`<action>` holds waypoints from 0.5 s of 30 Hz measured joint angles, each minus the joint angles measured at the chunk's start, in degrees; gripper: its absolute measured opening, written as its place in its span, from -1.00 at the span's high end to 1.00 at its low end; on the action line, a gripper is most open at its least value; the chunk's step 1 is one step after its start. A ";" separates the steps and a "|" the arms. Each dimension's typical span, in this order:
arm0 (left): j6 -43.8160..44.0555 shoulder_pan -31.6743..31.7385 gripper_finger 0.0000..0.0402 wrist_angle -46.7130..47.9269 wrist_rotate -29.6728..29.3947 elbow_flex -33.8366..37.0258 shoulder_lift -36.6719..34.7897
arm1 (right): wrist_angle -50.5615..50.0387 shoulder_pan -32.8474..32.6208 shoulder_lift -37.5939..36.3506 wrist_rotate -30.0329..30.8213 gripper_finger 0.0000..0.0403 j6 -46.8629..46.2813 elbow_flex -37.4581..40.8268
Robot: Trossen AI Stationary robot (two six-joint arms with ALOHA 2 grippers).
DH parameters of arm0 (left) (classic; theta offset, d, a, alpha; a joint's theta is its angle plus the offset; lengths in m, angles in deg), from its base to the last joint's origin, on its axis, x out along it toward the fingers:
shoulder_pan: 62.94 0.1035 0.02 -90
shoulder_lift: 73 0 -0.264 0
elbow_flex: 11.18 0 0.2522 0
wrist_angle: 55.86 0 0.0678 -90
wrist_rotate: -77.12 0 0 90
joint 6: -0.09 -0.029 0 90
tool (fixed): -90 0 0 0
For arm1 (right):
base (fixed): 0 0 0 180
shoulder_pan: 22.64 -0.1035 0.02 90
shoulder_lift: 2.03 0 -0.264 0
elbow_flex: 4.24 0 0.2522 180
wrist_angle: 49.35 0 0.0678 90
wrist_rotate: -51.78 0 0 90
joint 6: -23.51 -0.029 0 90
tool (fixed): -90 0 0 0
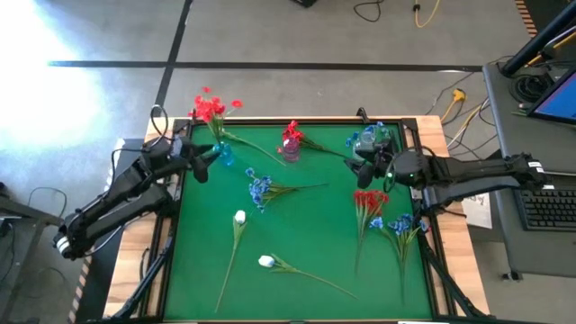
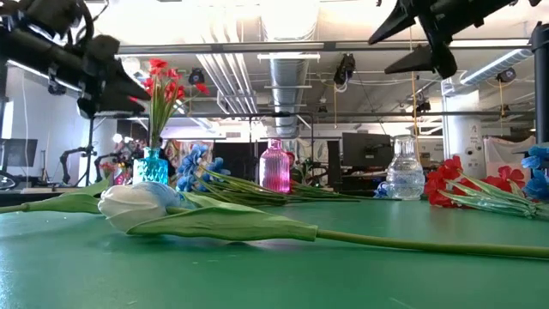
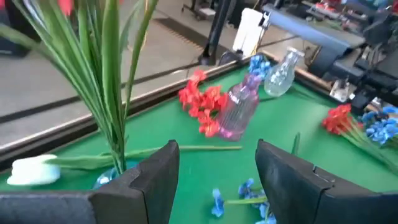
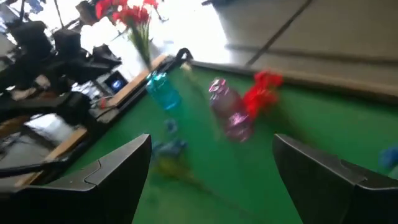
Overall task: Sort flowers into vase by color
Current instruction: Put the left blue flowers into the purple vase
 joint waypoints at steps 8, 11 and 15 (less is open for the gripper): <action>0.22 -3.23 0.01 -5.87 5.11 1.01 -2.73 | -2.17 1.28 10.87 -12.61 -0.61 8.10 -7.72; 0.20 -5.38 0.01 -9.38 5.65 1.23 -2.58 | -5.85 1.32 16.18 -12.30 -0.61 15.81 -11.92; -0.41 -8.02 0.01 -10.57 5.94 1.25 -2.24 | -11.24 1.32 23.03 -12.43 -0.61 24.06 -17.94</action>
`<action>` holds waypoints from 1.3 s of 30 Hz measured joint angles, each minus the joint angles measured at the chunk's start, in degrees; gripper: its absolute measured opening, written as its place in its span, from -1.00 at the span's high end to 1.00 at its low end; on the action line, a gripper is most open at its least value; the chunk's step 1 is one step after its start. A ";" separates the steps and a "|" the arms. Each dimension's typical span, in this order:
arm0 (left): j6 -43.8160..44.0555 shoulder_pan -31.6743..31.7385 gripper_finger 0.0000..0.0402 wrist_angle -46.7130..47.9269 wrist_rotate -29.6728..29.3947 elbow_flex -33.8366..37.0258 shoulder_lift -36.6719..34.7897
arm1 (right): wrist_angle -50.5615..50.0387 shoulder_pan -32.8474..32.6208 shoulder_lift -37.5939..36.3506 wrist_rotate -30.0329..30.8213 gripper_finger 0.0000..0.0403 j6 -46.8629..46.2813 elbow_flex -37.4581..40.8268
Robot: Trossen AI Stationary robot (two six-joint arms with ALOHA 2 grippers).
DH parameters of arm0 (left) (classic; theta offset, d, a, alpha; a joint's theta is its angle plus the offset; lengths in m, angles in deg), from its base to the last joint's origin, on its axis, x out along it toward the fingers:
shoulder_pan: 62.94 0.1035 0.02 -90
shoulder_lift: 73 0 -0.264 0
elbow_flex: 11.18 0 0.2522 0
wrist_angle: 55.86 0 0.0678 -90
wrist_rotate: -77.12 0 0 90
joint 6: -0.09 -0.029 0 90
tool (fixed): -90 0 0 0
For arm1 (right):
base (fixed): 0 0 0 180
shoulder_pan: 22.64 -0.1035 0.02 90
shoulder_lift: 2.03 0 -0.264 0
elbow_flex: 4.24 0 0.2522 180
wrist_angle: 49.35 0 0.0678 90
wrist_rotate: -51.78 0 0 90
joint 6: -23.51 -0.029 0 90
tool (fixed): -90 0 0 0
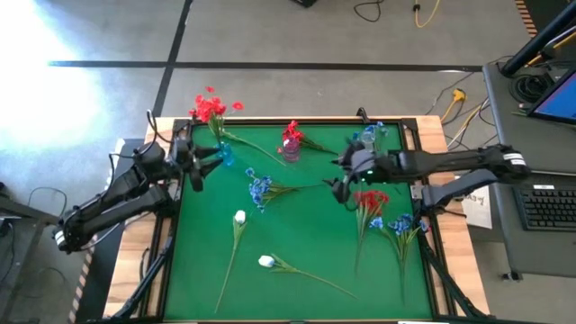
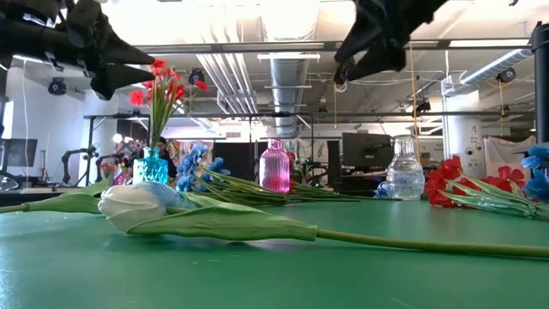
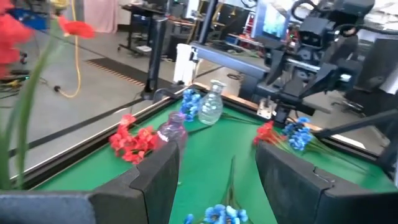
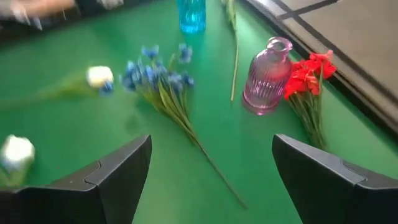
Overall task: Sort flowers into vase by color
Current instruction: Put the left blue flowers into the purple vase
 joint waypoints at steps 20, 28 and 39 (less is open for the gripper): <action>-1.34 -0.74 0.01 -0.62 -2.36 0.07 0.91 | 1.90 3.53 27.76 -8.21 -0.61 18.44 -14.17; -1.34 -0.74 0.01 -1.52 -2.38 0.09 0.97 | 5.49 4.02 39.18 -10.42 -0.61 20.52 -18.58; -1.34 -0.74 0.01 -3.75 -2.40 0.09 2.16 | 5.57 5.50 48.98 -13.48 -0.58 22.12 -25.08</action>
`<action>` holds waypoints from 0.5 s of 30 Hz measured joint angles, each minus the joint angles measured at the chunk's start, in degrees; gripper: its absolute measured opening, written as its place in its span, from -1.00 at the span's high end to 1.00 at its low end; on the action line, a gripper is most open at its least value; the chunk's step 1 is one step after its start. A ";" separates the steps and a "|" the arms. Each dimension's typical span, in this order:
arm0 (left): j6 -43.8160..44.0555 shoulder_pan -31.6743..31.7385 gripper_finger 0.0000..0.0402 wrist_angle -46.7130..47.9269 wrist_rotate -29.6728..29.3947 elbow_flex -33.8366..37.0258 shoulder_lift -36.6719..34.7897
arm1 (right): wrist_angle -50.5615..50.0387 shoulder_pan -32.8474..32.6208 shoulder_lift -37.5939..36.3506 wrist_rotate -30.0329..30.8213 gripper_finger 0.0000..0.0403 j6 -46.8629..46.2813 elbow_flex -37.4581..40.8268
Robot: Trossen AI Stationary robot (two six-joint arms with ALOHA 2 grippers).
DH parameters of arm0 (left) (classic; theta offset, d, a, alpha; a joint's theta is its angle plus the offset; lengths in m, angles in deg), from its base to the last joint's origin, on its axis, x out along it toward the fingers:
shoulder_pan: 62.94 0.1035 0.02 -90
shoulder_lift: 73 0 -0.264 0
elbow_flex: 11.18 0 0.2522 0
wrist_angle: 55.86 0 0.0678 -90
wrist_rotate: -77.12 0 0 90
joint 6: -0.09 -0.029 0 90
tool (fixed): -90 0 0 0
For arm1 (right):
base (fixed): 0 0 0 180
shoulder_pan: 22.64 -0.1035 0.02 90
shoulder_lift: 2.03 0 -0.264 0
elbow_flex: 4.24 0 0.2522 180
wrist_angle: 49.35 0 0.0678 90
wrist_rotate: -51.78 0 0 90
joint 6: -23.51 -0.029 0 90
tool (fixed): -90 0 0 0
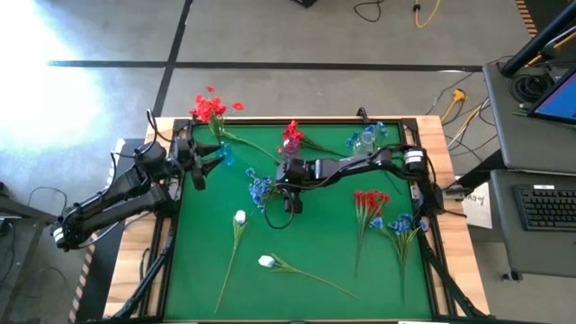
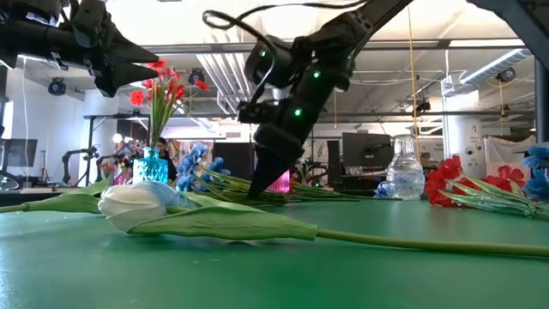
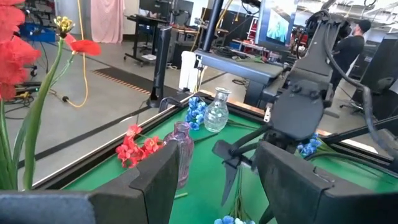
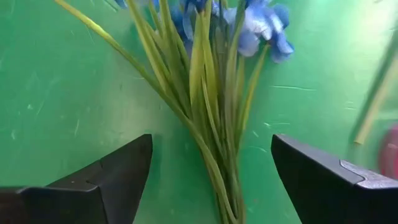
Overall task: Sort flowers into vase by color
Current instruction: Put the left blue flowers into the purple vase
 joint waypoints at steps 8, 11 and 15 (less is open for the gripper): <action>0.00 0.00 0.01 -1.43 -1.03 0.00 1.85 | 0.35 1.15 2.15 -2.92 -0.05 -1.02 -0.84; 0.00 0.00 0.01 -2.80 -1.03 0.00 2.57 | 0.32 1.19 2.18 -3.36 0.23 -0.59 -0.83; 0.01 0.00 0.01 -5.37 -1.01 0.00 3.70 | 0.56 1.26 2.15 -5.56 0.57 0.15 -0.77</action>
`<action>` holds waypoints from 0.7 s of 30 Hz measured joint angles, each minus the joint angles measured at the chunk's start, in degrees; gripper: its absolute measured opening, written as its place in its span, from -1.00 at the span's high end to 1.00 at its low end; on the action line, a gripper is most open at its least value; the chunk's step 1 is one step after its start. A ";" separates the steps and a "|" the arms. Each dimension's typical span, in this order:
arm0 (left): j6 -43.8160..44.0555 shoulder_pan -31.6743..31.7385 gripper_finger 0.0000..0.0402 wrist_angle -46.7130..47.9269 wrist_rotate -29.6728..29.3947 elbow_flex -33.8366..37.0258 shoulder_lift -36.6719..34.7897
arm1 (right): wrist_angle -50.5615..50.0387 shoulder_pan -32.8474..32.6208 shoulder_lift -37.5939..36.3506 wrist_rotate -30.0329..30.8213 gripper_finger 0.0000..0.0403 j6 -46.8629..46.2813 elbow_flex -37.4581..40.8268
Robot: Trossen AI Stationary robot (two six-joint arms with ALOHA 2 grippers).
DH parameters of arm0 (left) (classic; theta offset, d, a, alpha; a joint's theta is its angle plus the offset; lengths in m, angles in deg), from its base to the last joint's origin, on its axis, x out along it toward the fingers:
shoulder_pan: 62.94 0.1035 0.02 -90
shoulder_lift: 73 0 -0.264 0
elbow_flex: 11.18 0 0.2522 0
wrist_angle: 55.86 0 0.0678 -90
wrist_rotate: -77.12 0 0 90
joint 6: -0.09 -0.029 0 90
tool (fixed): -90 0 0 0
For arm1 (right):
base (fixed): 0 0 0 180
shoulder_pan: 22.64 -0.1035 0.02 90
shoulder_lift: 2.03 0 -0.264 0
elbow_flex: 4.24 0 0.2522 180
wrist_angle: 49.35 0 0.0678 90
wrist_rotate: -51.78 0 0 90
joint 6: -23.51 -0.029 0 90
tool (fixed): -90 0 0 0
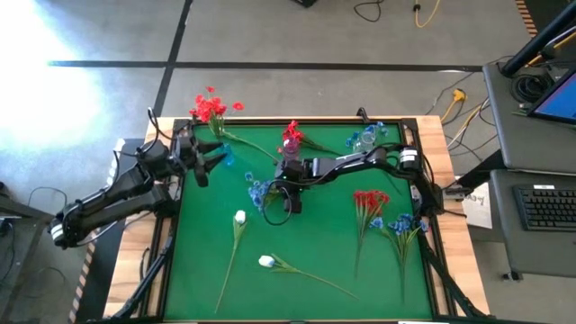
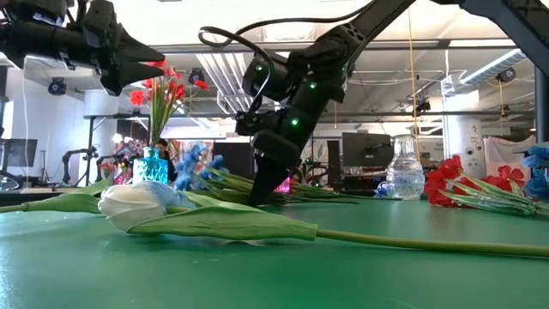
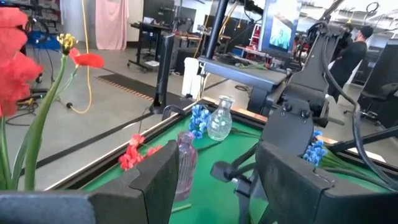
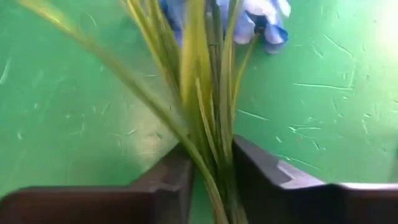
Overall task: Sort flowers into vase by color
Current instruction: Put the left blue flowers into the purple vase
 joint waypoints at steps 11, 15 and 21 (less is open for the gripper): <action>1.52 0.00 0.01 -4.21 0.09 0.00 2.38 | 0.12 -0.13 -3.62 -0.42 0.88 0.52 0.15; 1.78 0.00 0.01 -5.72 0.15 0.00 2.46 | 3.65 -0.13 -9.29 -2.65 0.90 0.40 3.56; 2.15 -0.11 0.01 -6.91 0.17 0.00 2.46 | 28.50 0.14 -20.65 -1.13 0.90 -1.72 18.63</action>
